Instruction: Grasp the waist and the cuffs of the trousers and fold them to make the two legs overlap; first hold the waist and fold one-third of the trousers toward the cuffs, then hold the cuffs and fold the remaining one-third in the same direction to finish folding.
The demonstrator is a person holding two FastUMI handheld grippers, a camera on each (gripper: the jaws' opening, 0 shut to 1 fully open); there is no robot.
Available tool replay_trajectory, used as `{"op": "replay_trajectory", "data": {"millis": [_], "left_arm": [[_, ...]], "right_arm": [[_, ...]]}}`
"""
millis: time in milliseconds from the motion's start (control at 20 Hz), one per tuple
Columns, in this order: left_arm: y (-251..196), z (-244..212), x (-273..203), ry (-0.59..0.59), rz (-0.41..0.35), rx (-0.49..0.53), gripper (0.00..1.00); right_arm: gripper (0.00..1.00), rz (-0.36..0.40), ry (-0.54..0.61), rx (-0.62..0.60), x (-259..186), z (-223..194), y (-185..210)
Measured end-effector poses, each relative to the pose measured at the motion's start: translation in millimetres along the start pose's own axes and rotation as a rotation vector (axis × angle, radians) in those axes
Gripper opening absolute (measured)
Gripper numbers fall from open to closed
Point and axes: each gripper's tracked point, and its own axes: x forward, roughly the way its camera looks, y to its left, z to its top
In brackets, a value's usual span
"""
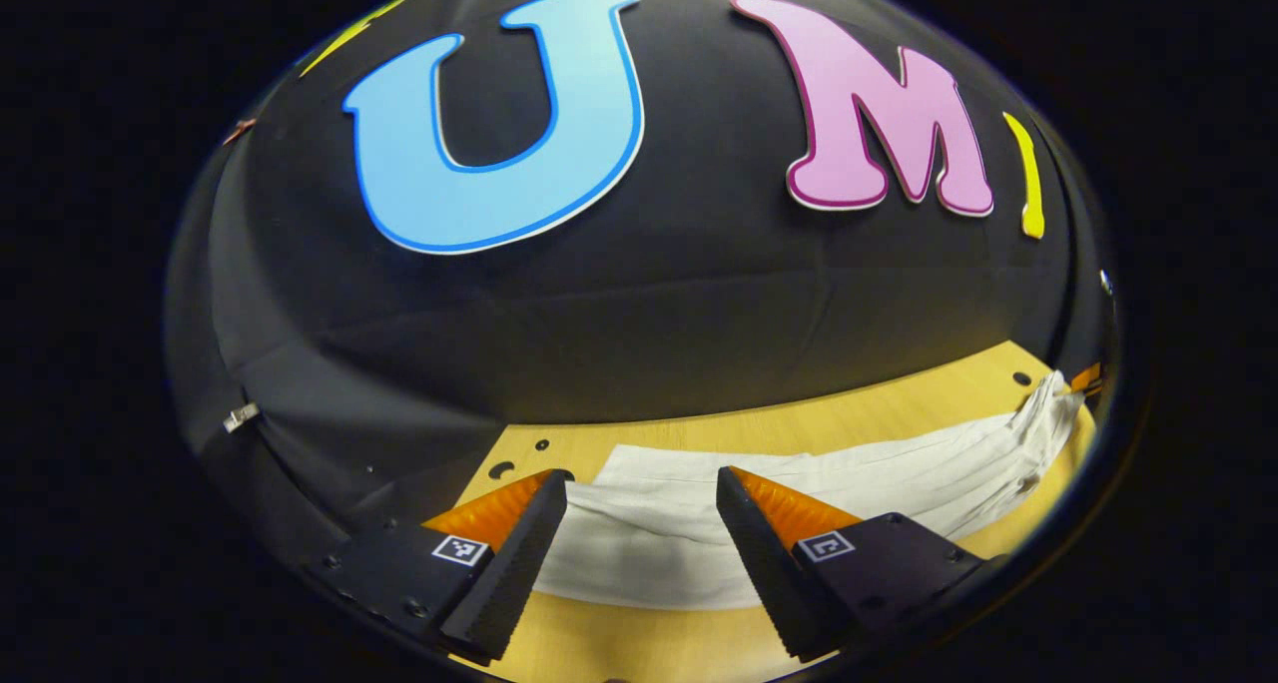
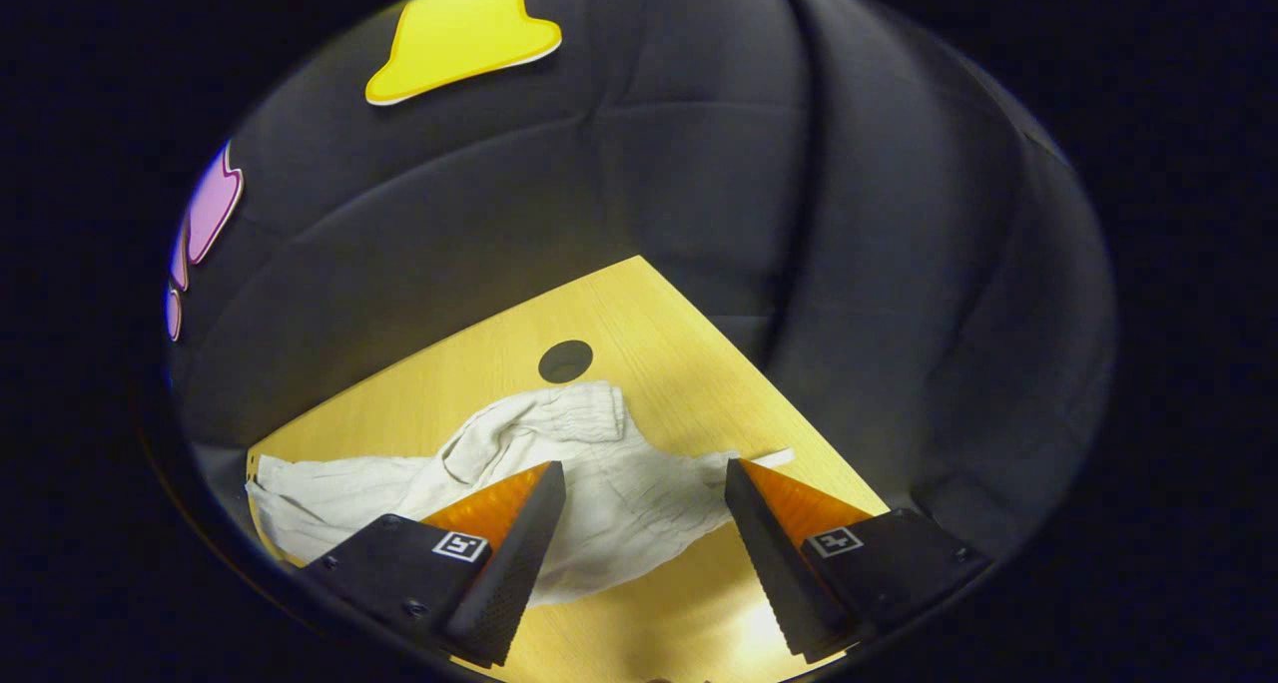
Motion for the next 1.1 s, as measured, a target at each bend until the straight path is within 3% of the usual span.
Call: {"op": "replay_trajectory", "data": {"millis": [100,150,200,300,700,750,800,900,950,1000,1100], "left_arm": [[-3,-7,-18,0.014,0.012,-0.019,0.96],[-5,-10,-26,0.018,0.015,-0.024,0.96],[-9,-15,-32,0.022,0.015,-0.031,0.96],[-18,-23,-43,0.037,0.007,-0.045,0.96],[-59,-26,-68,0.044,-0.04,0.01,0.96],[-67,-24,-69,0.04,-0.05,0.011,0.96],[-74,-25,-71,0.041,-0.063,0.008,0.96],[-89,-27,-76,0.047,-0.098,0.004,0.96],[-93,-27,-77,0.049,-0.108,0.007,0.96],[-95,-30,-78,0.055,-0.109,0.01,0.96],[-95,-32,-80,0.062,-0.106,0.008,0.97]], "right_arm": [[0.99,-0.047,-0.022,0.06,2,-1,-12],[0.93,-0.064,-0.028,0.095,5,-3,-18],[0.99,-0.075,-0.023,0.126,7,-8,-22],[0.99,-0.08,0.003,0.163,12,-21,-26],[0.99,-0.092,-0.026,0.1,21,-29,-19],[0.93,-0.093,-0.027,0.078,21,-28,-19],[0.94,-0.091,-0.016,0.057,21,-29,-17],[0.7,-0.071,-0.003,0.043,18,-25,-10],[0.66,-0.061,-0.01,0.043,19,-24,-9],[0.52,-0.039,0.013,0.06,20,-29,-5],[0.35,-0.027,0.01,0.066,19,-26,-4]]}}
